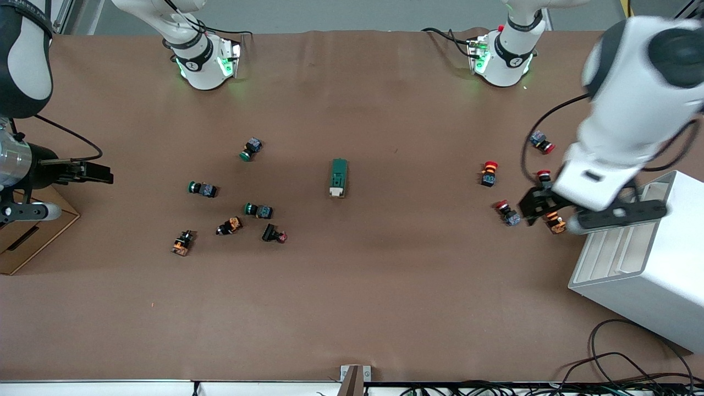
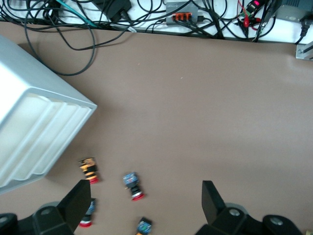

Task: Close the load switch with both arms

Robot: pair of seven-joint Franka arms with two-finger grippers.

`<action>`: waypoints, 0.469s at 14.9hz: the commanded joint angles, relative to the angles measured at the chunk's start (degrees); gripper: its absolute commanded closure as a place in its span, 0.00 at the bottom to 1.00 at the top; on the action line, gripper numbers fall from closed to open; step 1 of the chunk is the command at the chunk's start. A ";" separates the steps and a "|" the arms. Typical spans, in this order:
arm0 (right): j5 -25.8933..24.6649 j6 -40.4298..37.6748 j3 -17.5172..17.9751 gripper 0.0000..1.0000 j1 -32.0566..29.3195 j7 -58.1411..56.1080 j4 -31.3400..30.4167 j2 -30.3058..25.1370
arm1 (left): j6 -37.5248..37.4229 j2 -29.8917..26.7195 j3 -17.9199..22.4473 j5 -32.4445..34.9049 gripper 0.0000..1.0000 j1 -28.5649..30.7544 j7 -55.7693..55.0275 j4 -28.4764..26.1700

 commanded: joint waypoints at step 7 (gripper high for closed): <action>-0.16 -2.73 -0.23 0.00 0.40 0.46 0.76 -1.86 | -12.34 -13.17 12.05 -12.09 0.00 4.15 24.22 -5.09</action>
